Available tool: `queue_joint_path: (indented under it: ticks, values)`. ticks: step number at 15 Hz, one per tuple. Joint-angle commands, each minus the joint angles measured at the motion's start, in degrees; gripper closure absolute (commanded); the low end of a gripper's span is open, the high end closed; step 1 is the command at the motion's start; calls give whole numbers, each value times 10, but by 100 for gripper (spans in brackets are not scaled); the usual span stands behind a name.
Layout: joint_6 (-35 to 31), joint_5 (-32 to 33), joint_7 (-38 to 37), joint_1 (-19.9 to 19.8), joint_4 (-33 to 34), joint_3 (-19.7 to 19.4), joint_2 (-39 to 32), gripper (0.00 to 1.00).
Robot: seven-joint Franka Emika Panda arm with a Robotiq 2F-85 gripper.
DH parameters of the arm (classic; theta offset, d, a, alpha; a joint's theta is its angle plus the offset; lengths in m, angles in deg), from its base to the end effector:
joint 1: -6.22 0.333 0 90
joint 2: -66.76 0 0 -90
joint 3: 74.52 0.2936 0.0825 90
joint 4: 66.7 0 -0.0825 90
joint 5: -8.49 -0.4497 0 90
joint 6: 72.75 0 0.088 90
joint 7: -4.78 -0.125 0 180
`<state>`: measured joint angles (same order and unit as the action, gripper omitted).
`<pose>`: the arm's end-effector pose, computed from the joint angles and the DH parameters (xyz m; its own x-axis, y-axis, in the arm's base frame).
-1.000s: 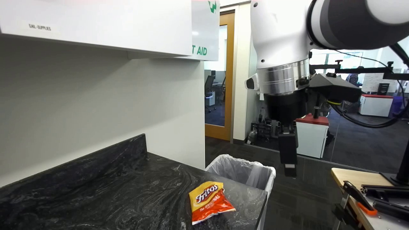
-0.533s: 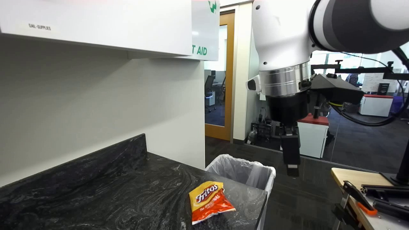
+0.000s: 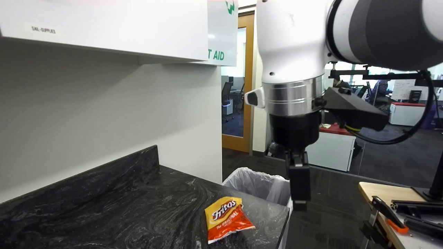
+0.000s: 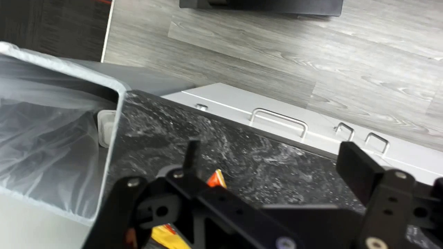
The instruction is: Throw the Fritos packet in the bin
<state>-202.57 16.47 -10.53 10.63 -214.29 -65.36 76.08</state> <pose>0.4527 0.0996 0.2183 0.9915 0.0532 -0.1187 0.0714 -0.9854 0.1545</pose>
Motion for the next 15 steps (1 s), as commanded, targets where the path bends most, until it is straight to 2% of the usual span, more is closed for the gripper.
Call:
queue_joint_path:
  ticks: [1,3,6,12,15]
  values:
    - [-24,14,-56,31,87,34,-105,0]
    - [-35,21,-75,46,116,36,-140,0]
    - [-39,33,-95,59,149,20,-176,0]
    - [-30,45,-108,46,173,-36,-180,0]
    - [-28,77,-126,41,178,-65,-191,0]
